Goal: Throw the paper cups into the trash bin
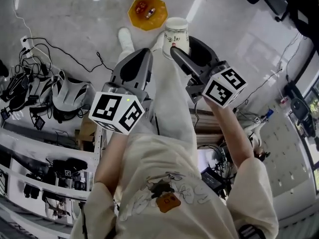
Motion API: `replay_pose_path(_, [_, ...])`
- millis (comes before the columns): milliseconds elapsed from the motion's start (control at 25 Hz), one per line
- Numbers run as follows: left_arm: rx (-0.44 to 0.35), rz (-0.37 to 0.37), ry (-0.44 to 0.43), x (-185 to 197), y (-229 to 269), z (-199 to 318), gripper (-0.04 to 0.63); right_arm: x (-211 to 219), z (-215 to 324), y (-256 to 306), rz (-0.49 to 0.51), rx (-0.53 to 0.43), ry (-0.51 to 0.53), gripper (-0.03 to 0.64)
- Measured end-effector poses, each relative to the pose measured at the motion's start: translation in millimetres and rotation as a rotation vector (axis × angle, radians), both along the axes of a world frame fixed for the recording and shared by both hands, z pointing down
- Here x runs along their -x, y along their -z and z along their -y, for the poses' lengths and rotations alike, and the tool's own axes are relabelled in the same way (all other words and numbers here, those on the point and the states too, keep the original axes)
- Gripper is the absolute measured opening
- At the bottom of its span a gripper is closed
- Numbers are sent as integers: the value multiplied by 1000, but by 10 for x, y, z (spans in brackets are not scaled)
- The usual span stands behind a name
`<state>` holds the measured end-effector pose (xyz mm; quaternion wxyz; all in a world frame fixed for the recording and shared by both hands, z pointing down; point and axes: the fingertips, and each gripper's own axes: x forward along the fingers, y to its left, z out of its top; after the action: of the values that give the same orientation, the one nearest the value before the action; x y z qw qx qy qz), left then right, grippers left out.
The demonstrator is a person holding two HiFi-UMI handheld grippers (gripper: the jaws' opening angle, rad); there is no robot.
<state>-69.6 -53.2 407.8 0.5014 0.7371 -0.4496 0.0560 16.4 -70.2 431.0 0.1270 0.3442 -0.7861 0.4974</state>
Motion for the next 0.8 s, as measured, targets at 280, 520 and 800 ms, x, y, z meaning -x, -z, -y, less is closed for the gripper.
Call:
replay_pose_path(280, [50,48,27,-25,-955,34,3,19,68,-1003,4,57,25,285])
replay_pose_path(520, [76,64,28,94,-1795,110,3,208,109,-1871,-17,99,70,285])
replay_pose_path(800, [96,102,13,39,-2597,207,3,140,166,-2607,-45,113,68,285])
